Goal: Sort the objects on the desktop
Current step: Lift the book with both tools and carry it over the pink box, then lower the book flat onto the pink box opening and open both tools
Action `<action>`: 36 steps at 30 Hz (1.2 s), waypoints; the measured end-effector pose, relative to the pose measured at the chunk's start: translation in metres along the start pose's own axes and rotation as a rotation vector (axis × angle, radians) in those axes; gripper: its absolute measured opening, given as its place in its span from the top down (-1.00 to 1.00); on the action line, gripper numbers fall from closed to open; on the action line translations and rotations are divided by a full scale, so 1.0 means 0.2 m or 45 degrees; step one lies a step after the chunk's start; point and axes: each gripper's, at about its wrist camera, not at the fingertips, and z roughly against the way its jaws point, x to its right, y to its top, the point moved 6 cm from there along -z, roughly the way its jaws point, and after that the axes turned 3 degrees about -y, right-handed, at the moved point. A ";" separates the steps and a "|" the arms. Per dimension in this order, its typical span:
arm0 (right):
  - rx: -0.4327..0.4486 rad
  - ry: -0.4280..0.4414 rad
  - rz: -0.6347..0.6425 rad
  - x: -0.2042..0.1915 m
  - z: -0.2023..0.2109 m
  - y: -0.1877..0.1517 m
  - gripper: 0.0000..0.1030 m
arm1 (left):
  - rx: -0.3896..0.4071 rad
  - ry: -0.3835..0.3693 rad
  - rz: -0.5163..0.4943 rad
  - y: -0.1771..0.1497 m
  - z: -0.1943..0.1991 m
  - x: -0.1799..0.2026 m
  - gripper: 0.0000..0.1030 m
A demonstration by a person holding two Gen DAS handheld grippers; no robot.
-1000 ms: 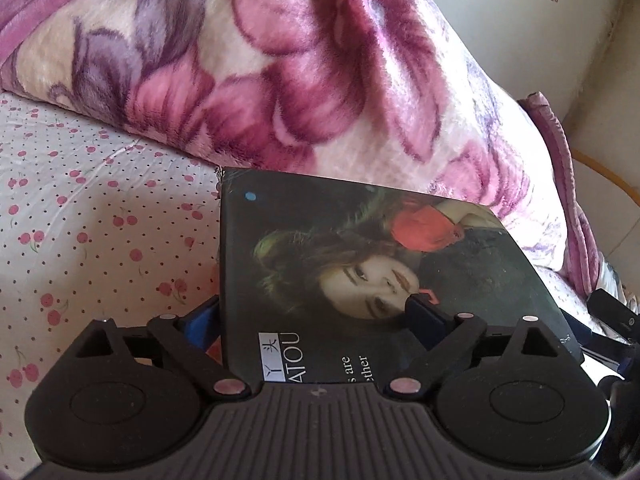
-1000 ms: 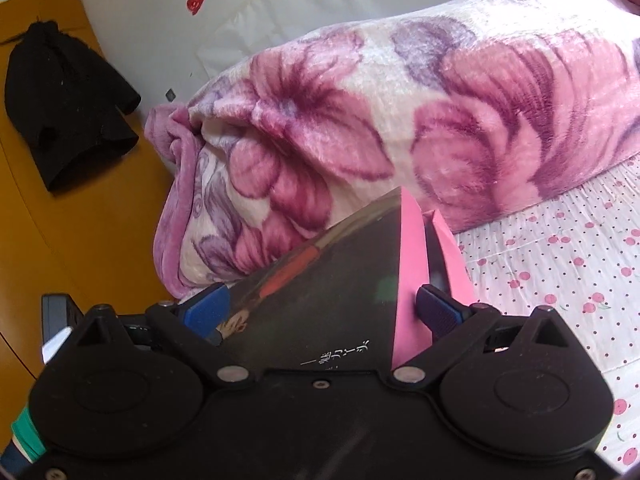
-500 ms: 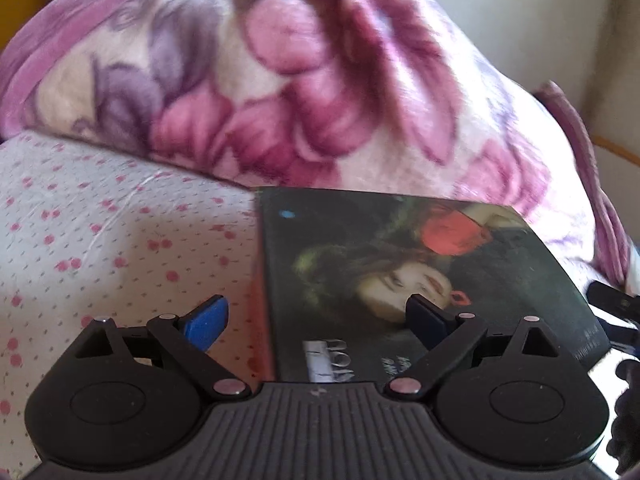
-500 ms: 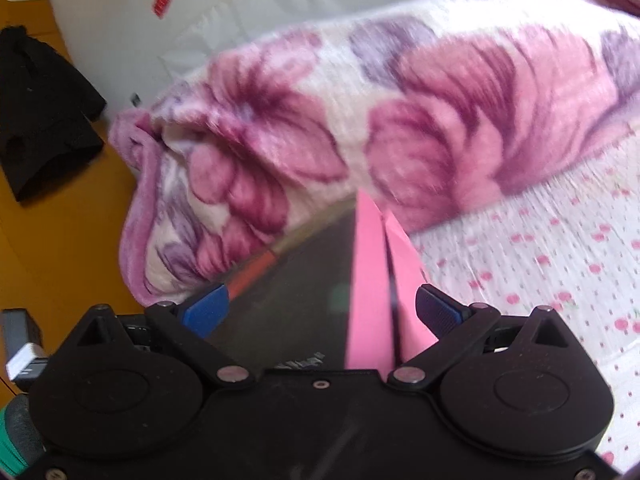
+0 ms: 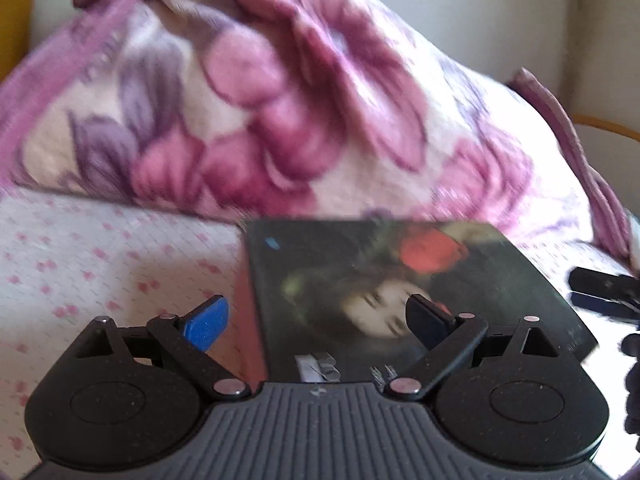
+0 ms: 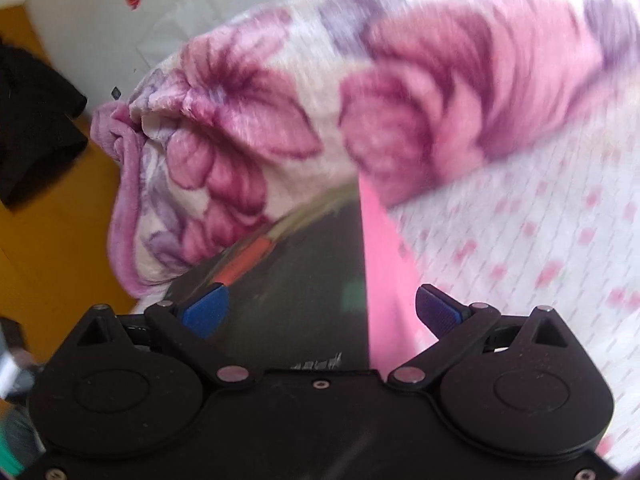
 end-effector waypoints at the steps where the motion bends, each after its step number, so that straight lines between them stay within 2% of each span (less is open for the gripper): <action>1: 0.043 -0.009 0.090 -0.04 0.02 0.02 -0.97 | 0.029 -0.003 -0.017 0.01 0.02 0.01 -0.86; 4: 0.092 0.078 0.279 -0.18 0.06 0.01 -0.97 | 0.043 -0.051 -0.073 0.02 0.02 0.06 -0.86; 10: -0.015 0.153 0.387 -0.28 -0.01 -0.08 -0.97 | -0.010 -0.103 -0.219 -0.04 -0.02 0.19 -0.86; 16: -0.098 0.122 0.384 -0.24 -0.06 -0.12 -0.97 | -0.068 -0.072 -0.315 -0.10 -0.06 0.23 -0.85; 24: -0.117 0.109 0.377 -0.25 -0.06 -0.12 -0.97 | -0.089 -0.054 -0.296 -0.11 -0.05 0.24 -0.85; 30: -0.156 0.012 0.441 -0.30 -0.07 -0.14 -0.97 | -0.103 0.006 -0.262 -0.13 -0.03 0.27 -0.87; 36: -0.207 -0.068 0.438 -0.32 -0.03 -0.17 -0.98 | -0.116 0.053 -0.234 -0.17 0.03 0.32 -0.88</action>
